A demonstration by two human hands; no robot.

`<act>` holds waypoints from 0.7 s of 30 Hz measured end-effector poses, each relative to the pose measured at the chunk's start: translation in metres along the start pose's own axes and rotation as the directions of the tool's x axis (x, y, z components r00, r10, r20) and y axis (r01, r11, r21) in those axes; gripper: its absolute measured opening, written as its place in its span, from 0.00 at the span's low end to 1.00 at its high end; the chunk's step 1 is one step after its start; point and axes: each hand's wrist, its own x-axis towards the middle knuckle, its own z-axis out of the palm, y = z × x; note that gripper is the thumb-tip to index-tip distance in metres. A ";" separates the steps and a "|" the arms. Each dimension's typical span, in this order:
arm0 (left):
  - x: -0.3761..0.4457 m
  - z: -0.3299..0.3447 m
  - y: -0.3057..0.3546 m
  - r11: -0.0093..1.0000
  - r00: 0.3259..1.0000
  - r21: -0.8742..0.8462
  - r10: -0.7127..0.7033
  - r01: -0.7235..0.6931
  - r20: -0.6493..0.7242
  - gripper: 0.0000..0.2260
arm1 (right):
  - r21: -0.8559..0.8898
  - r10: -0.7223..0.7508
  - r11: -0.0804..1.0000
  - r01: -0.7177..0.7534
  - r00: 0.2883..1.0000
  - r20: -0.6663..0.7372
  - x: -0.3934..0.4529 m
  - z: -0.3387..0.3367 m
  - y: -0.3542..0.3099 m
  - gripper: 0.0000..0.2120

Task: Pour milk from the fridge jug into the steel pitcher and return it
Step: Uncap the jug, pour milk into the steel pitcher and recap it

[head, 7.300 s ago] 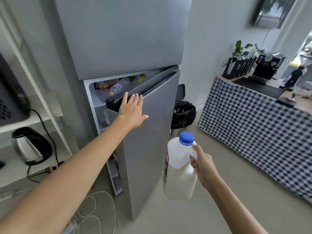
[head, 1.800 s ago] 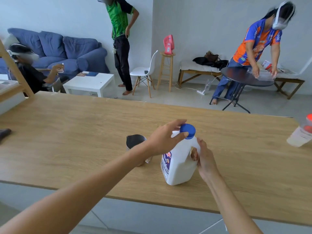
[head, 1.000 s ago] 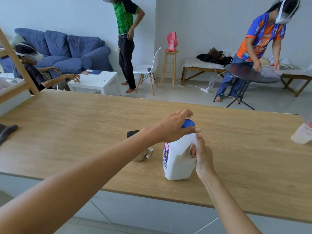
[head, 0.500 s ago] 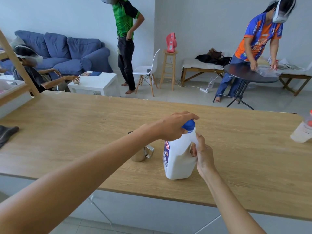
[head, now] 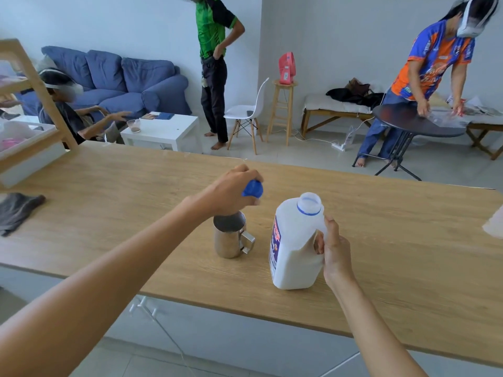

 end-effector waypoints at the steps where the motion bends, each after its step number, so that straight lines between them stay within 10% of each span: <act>1: -0.008 -0.002 -0.017 0.998 0.998 0.014 -0.062 0.062 -0.012 0.19 | -0.015 -0.002 1.000 0.002 1.000 -0.016 -0.001 0.001 0.000 0.28; 11: -0.063 0.082 -0.137 0.851 0.846 0.105 -0.524 0.515 0.101 0.20 | -0.190 -0.234 0.960 0.207 0.963 -0.133 -0.011 0.017 0.013 0.28; 21: -0.078 0.154 -0.162 0.890 0.887 -0.014 -0.453 0.456 0.095 0.21 | -0.275 -0.387 0.906 0.322 0.893 -0.229 -0.011 0.031 0.012 0.26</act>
